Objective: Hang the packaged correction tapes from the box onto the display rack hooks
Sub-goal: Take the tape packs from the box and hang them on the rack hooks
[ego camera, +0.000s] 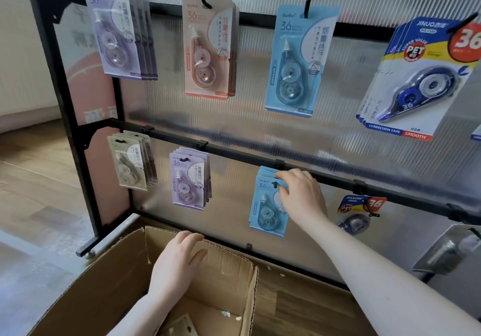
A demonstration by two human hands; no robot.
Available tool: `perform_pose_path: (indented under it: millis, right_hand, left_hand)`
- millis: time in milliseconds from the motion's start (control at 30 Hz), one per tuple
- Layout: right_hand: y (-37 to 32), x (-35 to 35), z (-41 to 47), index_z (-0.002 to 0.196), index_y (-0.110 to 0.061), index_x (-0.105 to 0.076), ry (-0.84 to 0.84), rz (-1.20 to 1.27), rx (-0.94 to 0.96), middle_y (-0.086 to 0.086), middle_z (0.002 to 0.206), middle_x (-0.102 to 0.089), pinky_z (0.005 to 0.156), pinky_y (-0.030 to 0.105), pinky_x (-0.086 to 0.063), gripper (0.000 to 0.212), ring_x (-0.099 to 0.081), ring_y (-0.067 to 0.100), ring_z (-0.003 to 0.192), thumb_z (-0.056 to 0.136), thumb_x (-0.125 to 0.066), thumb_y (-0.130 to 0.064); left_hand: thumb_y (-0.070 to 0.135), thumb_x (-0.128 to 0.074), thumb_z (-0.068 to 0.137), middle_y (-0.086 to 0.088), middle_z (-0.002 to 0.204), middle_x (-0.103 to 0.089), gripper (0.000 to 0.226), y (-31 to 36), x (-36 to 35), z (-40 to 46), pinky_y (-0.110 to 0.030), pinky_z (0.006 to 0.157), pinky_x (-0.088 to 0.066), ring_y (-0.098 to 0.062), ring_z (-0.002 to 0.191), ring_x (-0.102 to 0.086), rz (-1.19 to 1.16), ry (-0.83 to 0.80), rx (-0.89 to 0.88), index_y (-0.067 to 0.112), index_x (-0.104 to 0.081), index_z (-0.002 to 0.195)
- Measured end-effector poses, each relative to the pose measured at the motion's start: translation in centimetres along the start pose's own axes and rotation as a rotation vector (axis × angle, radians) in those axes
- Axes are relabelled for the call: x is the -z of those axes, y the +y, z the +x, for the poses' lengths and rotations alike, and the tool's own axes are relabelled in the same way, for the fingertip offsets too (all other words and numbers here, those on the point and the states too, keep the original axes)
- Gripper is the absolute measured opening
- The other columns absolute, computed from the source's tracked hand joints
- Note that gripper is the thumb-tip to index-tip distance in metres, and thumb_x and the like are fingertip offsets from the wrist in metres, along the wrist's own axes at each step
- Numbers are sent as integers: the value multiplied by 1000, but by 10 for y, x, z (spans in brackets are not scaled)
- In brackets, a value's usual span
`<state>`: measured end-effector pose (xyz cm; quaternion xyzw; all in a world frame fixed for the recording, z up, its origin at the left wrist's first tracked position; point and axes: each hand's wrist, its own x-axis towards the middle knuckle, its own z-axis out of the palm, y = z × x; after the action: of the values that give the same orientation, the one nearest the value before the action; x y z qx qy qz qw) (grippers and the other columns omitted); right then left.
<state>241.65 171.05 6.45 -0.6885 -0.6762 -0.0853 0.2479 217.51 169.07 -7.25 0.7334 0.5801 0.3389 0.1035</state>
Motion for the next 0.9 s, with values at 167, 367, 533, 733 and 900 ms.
perform_pose_path:
  millis: [167, 367, 533, 733, 900]
  right_hand:
    - [-6, 0, -13, 121, -11, -60, 68, -65, 140, 3, 120, -57, 99, 34, -37, 35, -46, 23, 118, 86, -56, -7]
    - [-26, -21, -43, 92, -12, -72, 150, -106, 332, 6, 98, -68, 80, 40, -53, 44, -65, 28, 95, 52, -84, 1]
    - [-41, -58, -72, 94, -18, -71, 12, -85, 326, -1, 97, -68, 79, 35, -53, 46, -66, 21, 94, 51, -86, -9]
    - [-61, -99, -99, 116, -17, -63, -223, -49, 269, 1, 116, -61, 95, 37, -45, 44, -57, 23, 110, 73, -74, -16]
    - [-75, -127, -114, 143, -24, -31, -408, -38, 296, -2, 147, -32, 111, 32, -20, 46, -26, 18, 136, 98, -41, -24]
  left_hand:
    - [38, -58, 88, 9, 125, -53, 38, -5, 5, -2, -21, 88, -41, -11, 114, -51, 37, -17, 34, 25, -56, 124]
    - [39, -58, 88, 2, 135, -48, 51, -21, 15, -9, -27, 100, -38, -17, 124, -45, 114, -49, 38, 18, -48, 133]
    - [46, -51, 90, 1, 144, -38, 57, -41, 23, -20, -26, 105, -33, -15, 131, -37, 188, -133, 77, 19, -38, 139]
    - [47, -50, 91, 0, 149, -32, 65, -70, 36, -28, -28, 108, -31, -16, 135, -31, 270, -210, 146, 18, -29, 144]
    - [48, -51, 90, 0, 149, -30, 67, -95, 39, -40, -30, 106, -33, -18, 136, -30, 306, -305, 211, 18, -26, 145]
